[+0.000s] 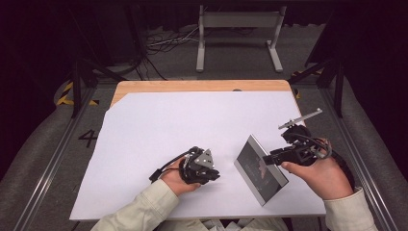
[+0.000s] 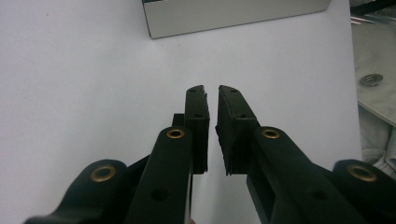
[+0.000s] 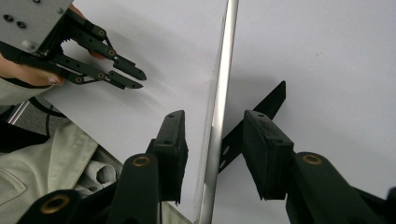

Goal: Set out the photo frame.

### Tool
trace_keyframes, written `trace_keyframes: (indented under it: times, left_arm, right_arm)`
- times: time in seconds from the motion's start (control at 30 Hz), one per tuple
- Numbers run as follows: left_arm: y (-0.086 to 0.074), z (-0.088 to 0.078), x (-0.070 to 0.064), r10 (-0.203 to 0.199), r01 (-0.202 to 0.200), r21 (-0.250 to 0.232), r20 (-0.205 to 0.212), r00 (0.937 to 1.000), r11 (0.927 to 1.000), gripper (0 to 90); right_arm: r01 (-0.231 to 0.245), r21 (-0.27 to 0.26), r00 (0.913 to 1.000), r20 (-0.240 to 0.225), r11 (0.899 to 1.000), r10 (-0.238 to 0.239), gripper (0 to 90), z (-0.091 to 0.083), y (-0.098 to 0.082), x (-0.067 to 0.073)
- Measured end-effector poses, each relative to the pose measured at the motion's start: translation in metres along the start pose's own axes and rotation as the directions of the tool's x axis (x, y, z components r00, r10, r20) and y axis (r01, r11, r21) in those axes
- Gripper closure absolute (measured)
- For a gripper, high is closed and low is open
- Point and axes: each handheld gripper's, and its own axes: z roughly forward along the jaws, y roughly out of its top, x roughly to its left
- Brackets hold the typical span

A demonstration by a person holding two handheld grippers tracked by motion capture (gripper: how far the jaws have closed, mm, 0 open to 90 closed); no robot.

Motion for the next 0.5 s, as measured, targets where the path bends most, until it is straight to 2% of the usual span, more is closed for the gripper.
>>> trace_keyframes:
  times: [0.5]
  left_arm:
    - [0.0,0.0,0.0,-0.002,0.002,0.003,0.003,1.0,1.0,82.6]
  right_arm:
    - [-0.004,0.036,1.0,-0.003,0.999,0.004,59.4,0.017,-0.001,0.0]
